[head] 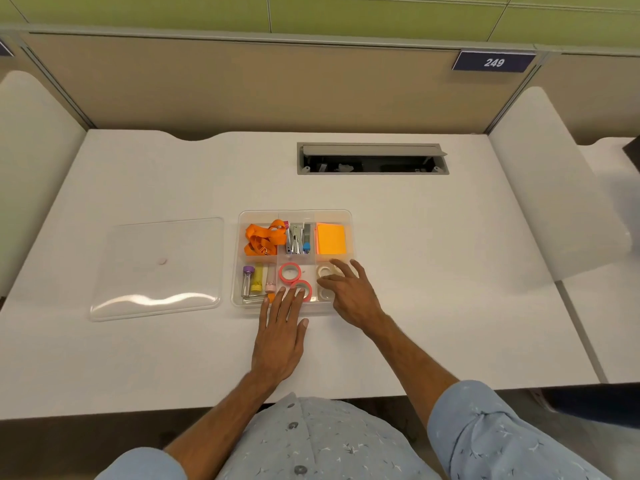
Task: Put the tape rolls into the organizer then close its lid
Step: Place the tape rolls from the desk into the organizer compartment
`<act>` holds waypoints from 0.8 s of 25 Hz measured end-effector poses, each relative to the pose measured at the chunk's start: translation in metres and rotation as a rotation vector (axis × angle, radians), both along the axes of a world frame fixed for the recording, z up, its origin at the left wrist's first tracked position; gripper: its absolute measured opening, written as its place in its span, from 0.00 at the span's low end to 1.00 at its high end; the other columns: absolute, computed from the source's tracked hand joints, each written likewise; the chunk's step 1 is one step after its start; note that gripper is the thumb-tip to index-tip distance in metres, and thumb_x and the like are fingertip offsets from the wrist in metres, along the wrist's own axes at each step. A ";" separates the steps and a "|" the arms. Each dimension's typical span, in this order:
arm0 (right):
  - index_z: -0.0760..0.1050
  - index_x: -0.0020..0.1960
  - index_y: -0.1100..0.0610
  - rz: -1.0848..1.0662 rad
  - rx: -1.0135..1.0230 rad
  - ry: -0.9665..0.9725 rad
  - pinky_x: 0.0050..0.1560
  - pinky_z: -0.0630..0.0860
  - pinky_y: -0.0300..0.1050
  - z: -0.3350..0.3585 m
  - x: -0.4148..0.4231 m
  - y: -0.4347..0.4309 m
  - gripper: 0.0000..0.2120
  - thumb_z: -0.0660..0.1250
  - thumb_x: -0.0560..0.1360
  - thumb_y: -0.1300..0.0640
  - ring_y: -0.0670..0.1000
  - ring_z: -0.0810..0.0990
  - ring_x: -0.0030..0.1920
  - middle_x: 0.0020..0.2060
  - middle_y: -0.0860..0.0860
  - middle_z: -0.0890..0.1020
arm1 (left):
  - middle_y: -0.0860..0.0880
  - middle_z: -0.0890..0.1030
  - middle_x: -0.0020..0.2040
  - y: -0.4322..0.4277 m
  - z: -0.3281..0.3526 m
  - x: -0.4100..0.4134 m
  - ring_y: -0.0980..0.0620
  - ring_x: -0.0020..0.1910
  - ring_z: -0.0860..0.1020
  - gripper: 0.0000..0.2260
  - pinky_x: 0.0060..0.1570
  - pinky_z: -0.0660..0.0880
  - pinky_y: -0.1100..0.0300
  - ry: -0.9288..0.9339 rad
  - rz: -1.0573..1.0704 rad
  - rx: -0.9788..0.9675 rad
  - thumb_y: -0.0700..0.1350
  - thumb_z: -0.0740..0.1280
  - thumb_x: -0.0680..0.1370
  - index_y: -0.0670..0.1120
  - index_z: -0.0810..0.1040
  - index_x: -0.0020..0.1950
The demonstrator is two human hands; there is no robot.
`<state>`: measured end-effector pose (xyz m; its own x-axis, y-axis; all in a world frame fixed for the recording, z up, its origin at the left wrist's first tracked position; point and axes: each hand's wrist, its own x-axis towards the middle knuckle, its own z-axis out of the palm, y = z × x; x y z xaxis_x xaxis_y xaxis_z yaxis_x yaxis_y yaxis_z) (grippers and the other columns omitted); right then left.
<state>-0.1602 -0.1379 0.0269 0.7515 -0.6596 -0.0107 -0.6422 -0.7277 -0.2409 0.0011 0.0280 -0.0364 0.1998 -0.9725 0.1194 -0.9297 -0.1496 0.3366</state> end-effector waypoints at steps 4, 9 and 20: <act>0.81 0.68 0.52 0.024 0.000 -0.059 0.80 0.56 0.70 -0.004 -0.007 0.000 0.22 0.74 0.75 0.59 0.59 0.66 0.80 0.70 0.52 0.81 | 0.46 0.63 0.88 -0.001 0.000 -0.001 0.42 0.88 0.58 0.29 0.88 0.43 0.42 0.002 0.003 0.016 0.60 0.52 0.89 0.51 0.61 0.88; 0.81 0.66 0.54 -0.170 -0.066 -0.174 0.77 0.65 0.65 -0.001 -0.009 0.003 0.22 0.76 0.73 0.61 0.59 0.72 0.76 0.67 0.53 0.83 | 0.46 0.63 0.88 0.000 0.000 -0.002 0.43 0.88 0.58 0.28 0.88 0.47 0.39 0.001 0.012 0.009 0.59 0.52 0.89 0.50 0.61 0.88; 0.86 0.52 0.51 -0.390 -0.131 -0.099 0.77 0.62 0.68 -0.010 0.006 -0.011 0.07 0.75 0.75 0.53 0.60 0.72 0.76 0.55 0.51 0.88 | 0.46 0.66 0.87 0.001 0.008 -0.001 0.42 0.87 0.61 0.27 0.85 0.57 0.35 0.023 0.004 0.024 0.58 0.53 0.89 0.51 0.63 0.88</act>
<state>-0.1544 -0.1486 0.0173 0.4382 -0.8860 0.1517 -0.8541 -0.4630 -0.2370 0.0003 0.0291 -0.0289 0.2059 -0.9743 0.0911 -0.9212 -0.1615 0.3541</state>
